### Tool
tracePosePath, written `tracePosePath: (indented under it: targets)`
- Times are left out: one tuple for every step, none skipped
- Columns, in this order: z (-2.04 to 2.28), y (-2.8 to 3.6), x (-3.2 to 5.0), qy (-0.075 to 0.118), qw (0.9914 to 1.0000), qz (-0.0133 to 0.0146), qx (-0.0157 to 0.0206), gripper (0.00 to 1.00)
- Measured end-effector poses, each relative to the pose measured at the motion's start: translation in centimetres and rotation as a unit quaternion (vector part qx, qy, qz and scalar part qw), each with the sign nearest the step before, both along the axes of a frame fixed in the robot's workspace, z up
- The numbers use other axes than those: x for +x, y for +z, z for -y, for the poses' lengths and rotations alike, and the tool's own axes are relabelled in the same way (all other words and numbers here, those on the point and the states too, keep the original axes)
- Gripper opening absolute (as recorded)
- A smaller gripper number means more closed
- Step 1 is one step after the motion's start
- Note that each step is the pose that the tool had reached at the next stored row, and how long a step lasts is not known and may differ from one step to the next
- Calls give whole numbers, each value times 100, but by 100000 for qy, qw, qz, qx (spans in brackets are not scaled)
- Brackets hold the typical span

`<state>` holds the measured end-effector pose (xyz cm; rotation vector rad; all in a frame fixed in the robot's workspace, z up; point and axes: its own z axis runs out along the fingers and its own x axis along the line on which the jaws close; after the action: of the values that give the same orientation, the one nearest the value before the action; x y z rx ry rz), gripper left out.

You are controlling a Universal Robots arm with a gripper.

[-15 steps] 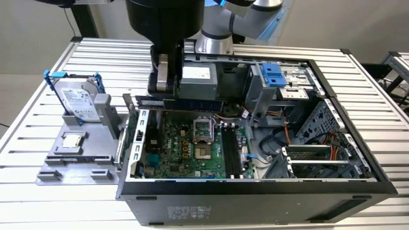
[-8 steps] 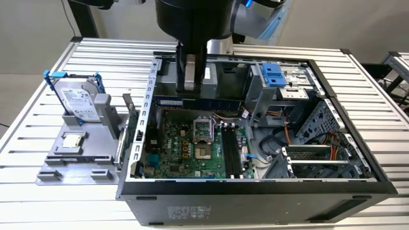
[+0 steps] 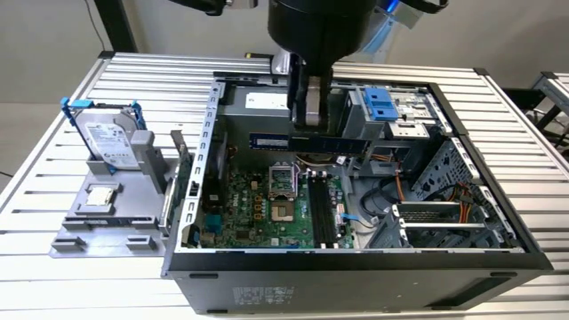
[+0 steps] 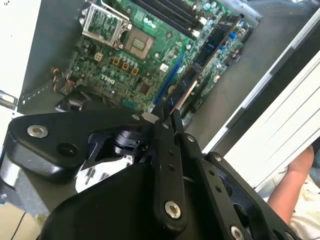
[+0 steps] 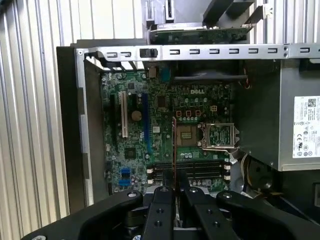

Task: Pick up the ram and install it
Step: 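Pick up the ram and move it above insertion slot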

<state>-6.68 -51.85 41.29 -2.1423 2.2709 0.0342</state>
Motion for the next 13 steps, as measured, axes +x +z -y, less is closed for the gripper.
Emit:
tracePosePath:
  targets:
    - [-2,-1,45,2,100000,0,6,0]
    - [-4,-2,91,-1,100000,1,5,0]
    - [-5,-2,136,-3,100000,-1,1,0]
    - [-6,-2,181,-2,100000,0,4,0]
    - [-7,-3,214,2,100000,4,2,0]
    - [-7,-2,224,6,100000,0,-3,0]
    - [-6,-3,224,3,100000,0,-1,0]
    - [-7,-3,224,-5,100000,0,-2,0]
    - [-7,-3,224,-7,100000,1,1,0]
    - [-7,-3,225,-4,100000,0,3,0]
    - [-7,-2,226,1,100000,1,-2,0]
    - [-7,-3,232,8,100000,-1,1,0]
    - [-7,-2,241,8,100000,-4,0,0]
